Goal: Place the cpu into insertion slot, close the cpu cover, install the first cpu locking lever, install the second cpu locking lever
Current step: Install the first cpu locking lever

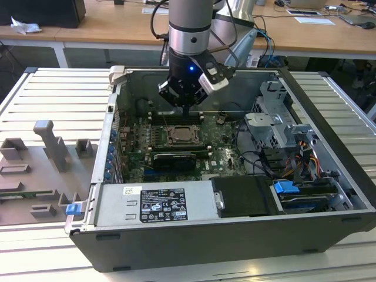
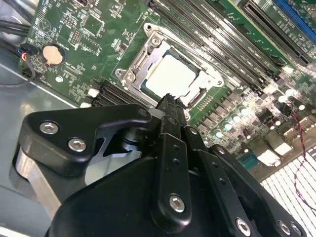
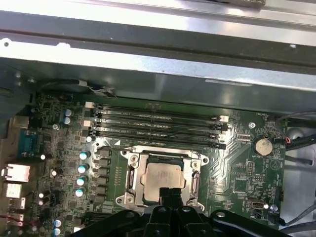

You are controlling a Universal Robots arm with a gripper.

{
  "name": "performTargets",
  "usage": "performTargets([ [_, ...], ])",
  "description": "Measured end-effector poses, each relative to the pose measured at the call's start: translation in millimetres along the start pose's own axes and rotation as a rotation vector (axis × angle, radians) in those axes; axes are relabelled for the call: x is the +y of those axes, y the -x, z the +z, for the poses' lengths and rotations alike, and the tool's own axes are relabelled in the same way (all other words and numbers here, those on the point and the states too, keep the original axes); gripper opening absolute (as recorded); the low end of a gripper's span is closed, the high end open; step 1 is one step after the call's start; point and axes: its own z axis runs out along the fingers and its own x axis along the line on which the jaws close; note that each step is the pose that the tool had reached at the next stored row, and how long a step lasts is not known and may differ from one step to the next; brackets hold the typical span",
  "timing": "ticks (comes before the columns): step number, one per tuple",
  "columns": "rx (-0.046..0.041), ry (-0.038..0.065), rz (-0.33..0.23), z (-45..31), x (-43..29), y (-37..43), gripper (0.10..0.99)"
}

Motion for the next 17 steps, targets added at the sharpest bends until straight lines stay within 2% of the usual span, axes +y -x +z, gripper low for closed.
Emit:
performTargets([
  [2,0.0008,0.001,0.002,-0.1,0.1,-1.2,0.106],
  [9,0.0003,0.002,0.004,-0.4,1.9,-19.9,0.106],
  [17,0.0004,0.002,0.004,-0.6,2.8,-29.0,0.106],
])
